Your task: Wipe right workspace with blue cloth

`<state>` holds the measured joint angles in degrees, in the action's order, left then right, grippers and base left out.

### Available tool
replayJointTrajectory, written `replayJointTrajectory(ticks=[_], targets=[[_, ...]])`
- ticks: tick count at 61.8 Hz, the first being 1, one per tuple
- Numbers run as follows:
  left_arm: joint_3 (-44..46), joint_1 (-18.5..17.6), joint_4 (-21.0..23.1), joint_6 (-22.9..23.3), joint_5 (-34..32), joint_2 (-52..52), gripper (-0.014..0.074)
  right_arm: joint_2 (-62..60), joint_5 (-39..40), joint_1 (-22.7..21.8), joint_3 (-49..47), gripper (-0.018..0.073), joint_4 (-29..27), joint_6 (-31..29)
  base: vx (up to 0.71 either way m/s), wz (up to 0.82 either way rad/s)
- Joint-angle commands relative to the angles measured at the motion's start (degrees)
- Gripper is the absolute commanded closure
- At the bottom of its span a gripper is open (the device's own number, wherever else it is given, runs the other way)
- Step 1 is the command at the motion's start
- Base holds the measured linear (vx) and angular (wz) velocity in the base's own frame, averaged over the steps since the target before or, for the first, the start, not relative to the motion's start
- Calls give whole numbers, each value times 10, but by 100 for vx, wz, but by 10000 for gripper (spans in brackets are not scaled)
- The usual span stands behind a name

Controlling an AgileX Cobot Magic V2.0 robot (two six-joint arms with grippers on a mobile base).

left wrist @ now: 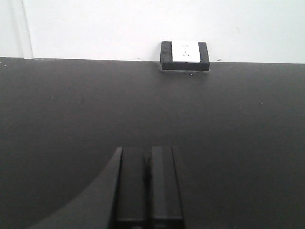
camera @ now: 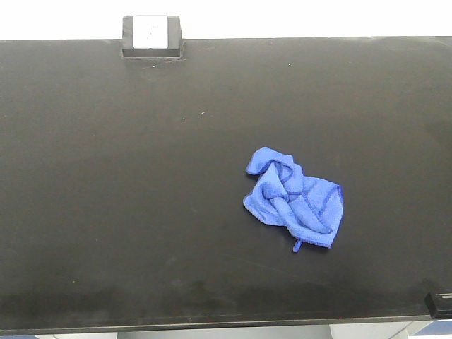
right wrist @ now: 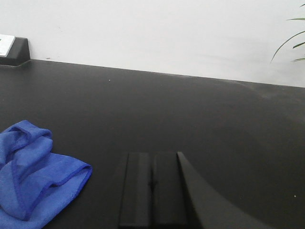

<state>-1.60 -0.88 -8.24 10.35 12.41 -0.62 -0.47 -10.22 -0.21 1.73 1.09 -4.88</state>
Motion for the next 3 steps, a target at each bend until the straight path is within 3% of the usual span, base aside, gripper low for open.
replayJointTrajectory(ticks=[1, 3], targets=[[-17, 3, -1, 5, -47, -10, 602, -6, 49, -3, 11, 567, 2, 0, 0, 0], [-17, 3, -1, 5, -47, -10, 602, -6, 49, -3, 11, 567, 2, 0, 0, 0]])
